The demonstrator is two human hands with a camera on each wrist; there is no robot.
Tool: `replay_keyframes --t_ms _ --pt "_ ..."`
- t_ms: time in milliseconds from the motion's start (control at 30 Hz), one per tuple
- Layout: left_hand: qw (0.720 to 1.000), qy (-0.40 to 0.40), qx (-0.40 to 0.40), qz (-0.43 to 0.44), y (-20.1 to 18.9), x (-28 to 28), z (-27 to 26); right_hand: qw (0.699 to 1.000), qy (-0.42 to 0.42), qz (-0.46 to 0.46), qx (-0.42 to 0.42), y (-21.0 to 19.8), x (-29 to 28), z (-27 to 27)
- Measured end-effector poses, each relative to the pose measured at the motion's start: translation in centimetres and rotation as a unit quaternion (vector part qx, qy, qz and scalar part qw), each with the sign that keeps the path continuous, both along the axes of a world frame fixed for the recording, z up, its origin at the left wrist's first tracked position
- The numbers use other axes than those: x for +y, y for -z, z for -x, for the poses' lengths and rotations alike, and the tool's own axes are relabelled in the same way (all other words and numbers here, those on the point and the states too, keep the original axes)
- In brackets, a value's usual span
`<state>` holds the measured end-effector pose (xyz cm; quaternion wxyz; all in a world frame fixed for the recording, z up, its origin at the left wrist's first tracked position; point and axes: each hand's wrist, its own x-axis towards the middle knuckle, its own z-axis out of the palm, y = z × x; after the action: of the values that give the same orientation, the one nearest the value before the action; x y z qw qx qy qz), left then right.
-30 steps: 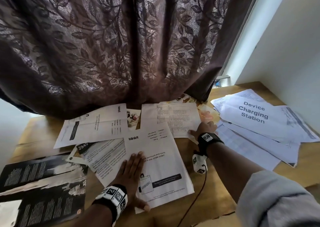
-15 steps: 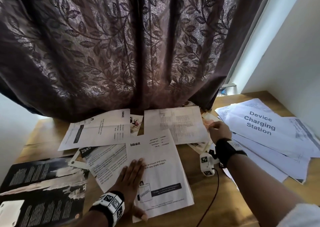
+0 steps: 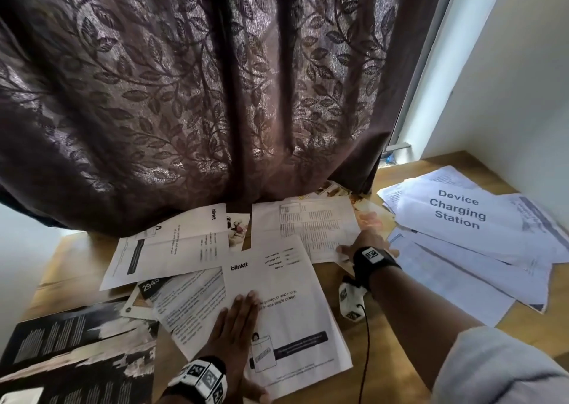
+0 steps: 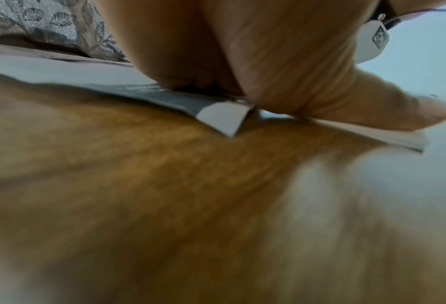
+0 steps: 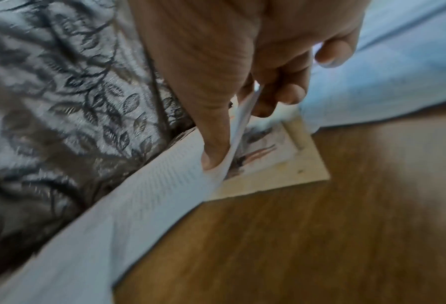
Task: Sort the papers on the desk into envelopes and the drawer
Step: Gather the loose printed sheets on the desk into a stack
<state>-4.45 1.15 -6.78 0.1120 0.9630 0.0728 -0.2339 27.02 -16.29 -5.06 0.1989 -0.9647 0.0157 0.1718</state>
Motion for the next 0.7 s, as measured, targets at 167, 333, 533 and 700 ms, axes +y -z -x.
replay_keyframes --t_ms 167,333,533,700 --pt "1.000 -0.004 0.000 -0.005 -0.5 -0.4 -0.2 0.991 0.042 -0.129 -0.004 -0.9 -0.6 -0.6" --pt "1.000 -0.008 -0.017 0.006 -0.5 -0.3 -0.1 0.957 0.128 -0.233 -0.117 -3.5 -4.2 -1.0" --pt "1.000 0.009 -0.021 -0.012 -0.2 0.1 -0.1 0.865 0.187 -0.429 -0.179 -7.2 -9.2 0.6" --pt "0.999 -0.041 0.031 -0.017 3.0 1.0 0.3 0.791 0.174 -0.557 -0.182 -9.0 -11.0 2.5"
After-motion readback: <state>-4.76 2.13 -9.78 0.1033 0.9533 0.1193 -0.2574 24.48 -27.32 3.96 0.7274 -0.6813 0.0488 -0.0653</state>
